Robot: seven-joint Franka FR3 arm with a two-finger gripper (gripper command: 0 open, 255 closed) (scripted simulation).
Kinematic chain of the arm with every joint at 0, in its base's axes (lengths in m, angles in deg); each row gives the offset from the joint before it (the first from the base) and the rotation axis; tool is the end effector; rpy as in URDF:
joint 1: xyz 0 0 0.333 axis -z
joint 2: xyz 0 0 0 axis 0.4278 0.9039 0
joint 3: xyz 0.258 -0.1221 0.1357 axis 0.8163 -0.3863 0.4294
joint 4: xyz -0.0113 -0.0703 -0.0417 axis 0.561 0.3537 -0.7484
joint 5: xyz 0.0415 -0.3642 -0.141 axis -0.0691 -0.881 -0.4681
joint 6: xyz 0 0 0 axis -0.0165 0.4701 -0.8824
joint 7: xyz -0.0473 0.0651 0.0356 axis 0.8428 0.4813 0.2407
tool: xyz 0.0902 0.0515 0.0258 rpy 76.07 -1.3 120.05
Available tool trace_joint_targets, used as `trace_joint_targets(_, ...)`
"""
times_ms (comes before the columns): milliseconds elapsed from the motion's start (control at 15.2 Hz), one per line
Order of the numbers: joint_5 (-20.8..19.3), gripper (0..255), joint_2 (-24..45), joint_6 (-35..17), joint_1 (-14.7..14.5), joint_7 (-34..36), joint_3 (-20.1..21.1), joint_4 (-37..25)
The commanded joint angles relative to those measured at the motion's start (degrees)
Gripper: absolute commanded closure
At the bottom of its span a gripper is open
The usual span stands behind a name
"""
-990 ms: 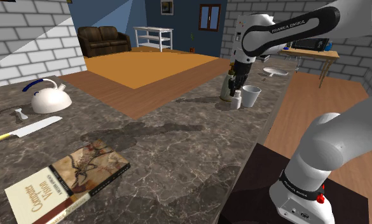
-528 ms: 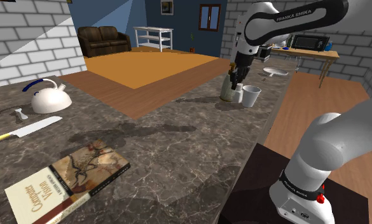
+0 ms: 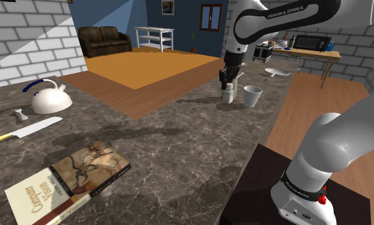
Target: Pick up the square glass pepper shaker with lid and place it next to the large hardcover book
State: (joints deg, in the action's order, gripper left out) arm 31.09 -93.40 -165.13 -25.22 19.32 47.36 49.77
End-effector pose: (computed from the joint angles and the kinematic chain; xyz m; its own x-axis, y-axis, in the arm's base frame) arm 0.4042 -0.0730 0.5210 0.9948 -0.0446 0.0911 -0.0450 -0.9990 0.0024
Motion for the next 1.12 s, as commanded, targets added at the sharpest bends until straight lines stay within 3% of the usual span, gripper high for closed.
trace_joint_targets(0, 1.02, 255, 1.7, -1.12, -1.29, 2.97, 2.2, -0.46)
trace_joint_targets(528, 3.34, 255, 10.95, -3.79, -5.33, 12.67, 9.23, -6.86)
trace_joint_targets(1056, 2.98, 255, 22.68, -4.72, -8.8, 22.18, 15.09, -17.48)
